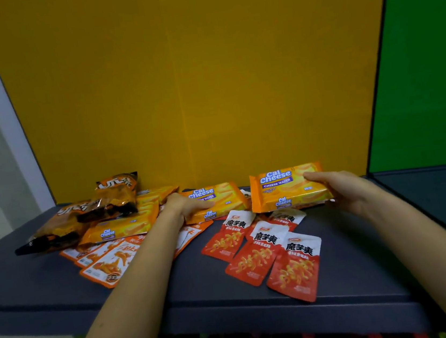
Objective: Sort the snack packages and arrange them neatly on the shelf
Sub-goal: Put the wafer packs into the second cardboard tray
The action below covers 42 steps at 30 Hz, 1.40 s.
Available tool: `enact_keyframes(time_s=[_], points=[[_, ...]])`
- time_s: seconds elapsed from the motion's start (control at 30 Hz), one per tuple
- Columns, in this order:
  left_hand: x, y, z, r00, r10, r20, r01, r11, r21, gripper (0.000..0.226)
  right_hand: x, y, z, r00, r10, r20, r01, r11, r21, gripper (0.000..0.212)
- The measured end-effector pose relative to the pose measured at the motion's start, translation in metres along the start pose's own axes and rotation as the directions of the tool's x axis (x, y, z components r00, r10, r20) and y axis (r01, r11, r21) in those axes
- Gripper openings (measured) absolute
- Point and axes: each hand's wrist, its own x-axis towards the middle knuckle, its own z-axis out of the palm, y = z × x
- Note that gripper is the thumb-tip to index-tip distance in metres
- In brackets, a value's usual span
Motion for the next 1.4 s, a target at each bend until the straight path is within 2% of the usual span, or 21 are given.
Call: enact_keyframes(time_s=[0.23,0.33,0.4,0.53,0.67,0.73,0.87,1.1,1.27,1.4], points=[[0.002,-0.001,-0.004,0.991,0.062,0.117,-0.031,0.966,-0.255,0.038,-0.008,0.004,-0.008,0.997,0.000,-0.082,0.001,1.000,0.015,0.019],[-0.001,0.002,-0.007,0.983,0.101,0.157,-0.047,0.949,-0.312,0.047,-0.016,0.007,-0.012,0.995,-0.006,-0.104,0.009,0.999,0.033,0.018],[-0.004,0.011,-0.010,0.976,0.161,0.146,-0.105,0.936,-0.336,0.040,-0.022,0.010,-0.015,0.993,-0.019,-0.118,0.024,0.999,0.042,0.016],[-0.010,0.031,-0.010,0.957,0.257,0.138,-0.186,0.903,-0.387,0.045,-0.036,0.017,-0.028,0.987,-0.050,-0.155,0.059,0.996,0.060,0.016],[-0.033,0.054,0.013,0.925,0.330,0.187,-0.224,0.873,-0.432,0.031,-0.055,0.024,-0.051,0.982,-0.073,-0.171,0.089,0.992,0.086,0.013],[-0.046,0.062,0.033,0.909,0.347,0.231,-0.218,0.868,-0.447,0.017,-0.065,0.027,-0.072,0.979,-0.079,-0.190,0.096,0.992,0.084,0.027],[-0.076,0.079,0.083,0.865,0.373,0.335,-0.201,0.870,-0.450,0.015,-0.088,0.034,-0.123,0.963,-0.082,-0.258,0.119,0.984,0.132,0.039],[-0.145,0.119,0.192,0.808,0.387,0.444,-0.197,0.888,-0.415,0.017,-0.144,0.043,-0.242,0.925,-0.075,-0.372,0.137,0.980,0.144,0.012],[-0.207,0.144,0.287,0.748,0.436,0.500,-0.192,0.864,-0.465,0.014,-0.188,0.054,-0.342,0.876,-0.067,-0.477,0.142,0.982,0.122,0.027],[-0.254,0.158,0.358,0.709,0.447,0.546,-0.144,0.849,-0.508,0.014,-0.217,0.066,-0.417,0.850,-0.057,-0.524,0.129,0.986,0.102,0.018]])
